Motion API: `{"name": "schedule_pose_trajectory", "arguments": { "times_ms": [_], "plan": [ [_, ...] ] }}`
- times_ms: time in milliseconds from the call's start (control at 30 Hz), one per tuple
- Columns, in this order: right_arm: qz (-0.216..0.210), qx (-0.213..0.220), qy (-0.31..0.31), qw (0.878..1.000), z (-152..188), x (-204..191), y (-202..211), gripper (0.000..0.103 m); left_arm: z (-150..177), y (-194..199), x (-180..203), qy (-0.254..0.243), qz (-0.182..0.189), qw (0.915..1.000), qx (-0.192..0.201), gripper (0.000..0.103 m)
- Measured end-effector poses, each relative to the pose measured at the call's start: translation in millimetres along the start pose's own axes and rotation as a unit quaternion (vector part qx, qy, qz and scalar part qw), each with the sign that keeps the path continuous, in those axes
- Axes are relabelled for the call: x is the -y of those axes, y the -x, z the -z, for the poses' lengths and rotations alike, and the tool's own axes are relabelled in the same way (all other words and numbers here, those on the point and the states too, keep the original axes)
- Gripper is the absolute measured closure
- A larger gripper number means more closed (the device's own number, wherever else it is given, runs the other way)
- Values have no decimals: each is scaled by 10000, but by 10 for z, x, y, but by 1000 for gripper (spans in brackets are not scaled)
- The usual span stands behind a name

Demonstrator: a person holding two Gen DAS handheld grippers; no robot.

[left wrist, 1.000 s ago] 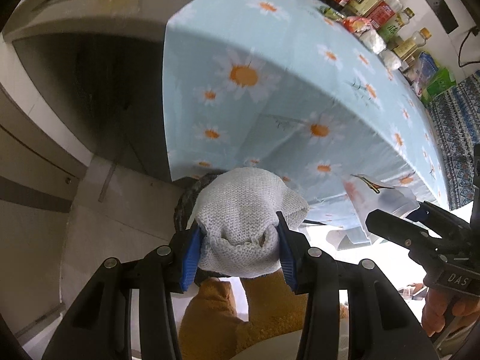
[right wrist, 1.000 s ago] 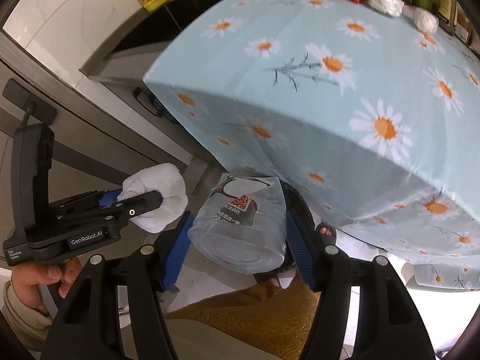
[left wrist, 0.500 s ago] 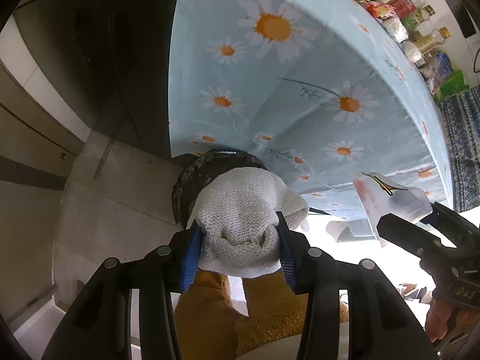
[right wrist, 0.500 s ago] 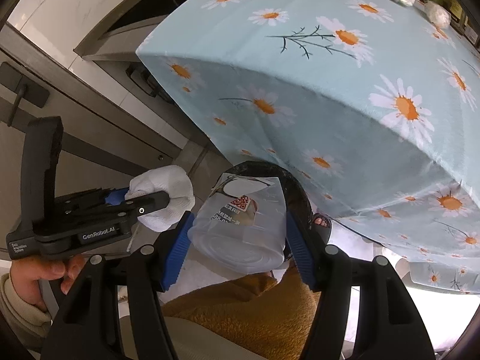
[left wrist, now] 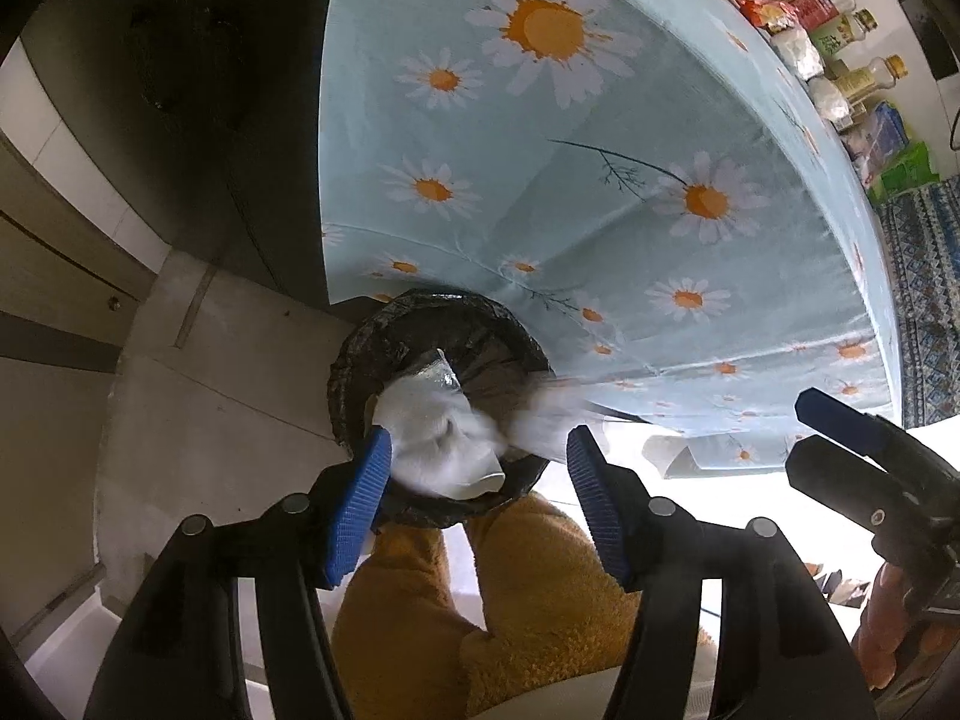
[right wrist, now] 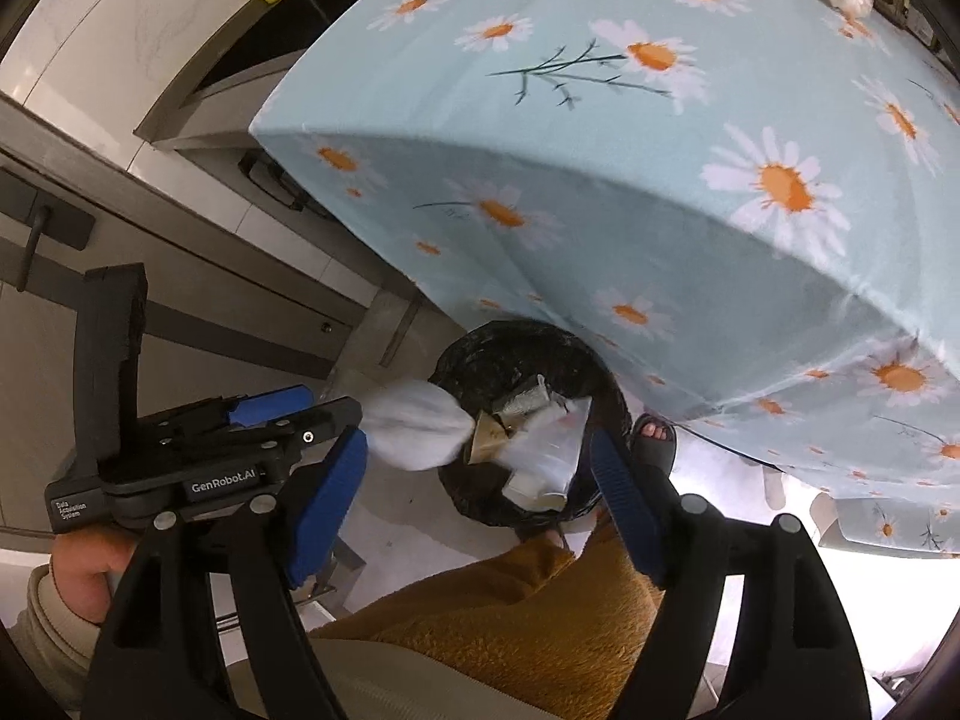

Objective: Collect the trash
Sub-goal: 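Open both grippers over the bin to drop the cloth and container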

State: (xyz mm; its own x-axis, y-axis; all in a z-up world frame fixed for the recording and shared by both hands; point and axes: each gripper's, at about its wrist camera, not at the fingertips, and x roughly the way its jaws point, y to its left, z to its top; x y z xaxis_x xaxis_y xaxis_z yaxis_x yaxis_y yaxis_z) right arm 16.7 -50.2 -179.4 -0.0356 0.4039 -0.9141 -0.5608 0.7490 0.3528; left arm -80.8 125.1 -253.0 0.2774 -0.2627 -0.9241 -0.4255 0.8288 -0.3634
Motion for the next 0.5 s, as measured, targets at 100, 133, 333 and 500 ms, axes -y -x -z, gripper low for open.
{"name": "schedule_pose_trajectory", "arguments": {
  "times_ms": [100,133,333,500],
  "plan": [
    [38,14,-33,10000,-13,36,22,27,-24,25,-22,63,18,10000,50,44],
    [51,13,-53,10000,-15,47,26,27,-29,31,-24,78,18,9999,60,44],
    [75,60,-112,9999,-28,88,66,27,-66,80,-26,123,61,9998,118,44],
    [90,198,-96,9997,-62,102,169,27,-121,166,37,105,98,9998,159,44]
  ]
}}
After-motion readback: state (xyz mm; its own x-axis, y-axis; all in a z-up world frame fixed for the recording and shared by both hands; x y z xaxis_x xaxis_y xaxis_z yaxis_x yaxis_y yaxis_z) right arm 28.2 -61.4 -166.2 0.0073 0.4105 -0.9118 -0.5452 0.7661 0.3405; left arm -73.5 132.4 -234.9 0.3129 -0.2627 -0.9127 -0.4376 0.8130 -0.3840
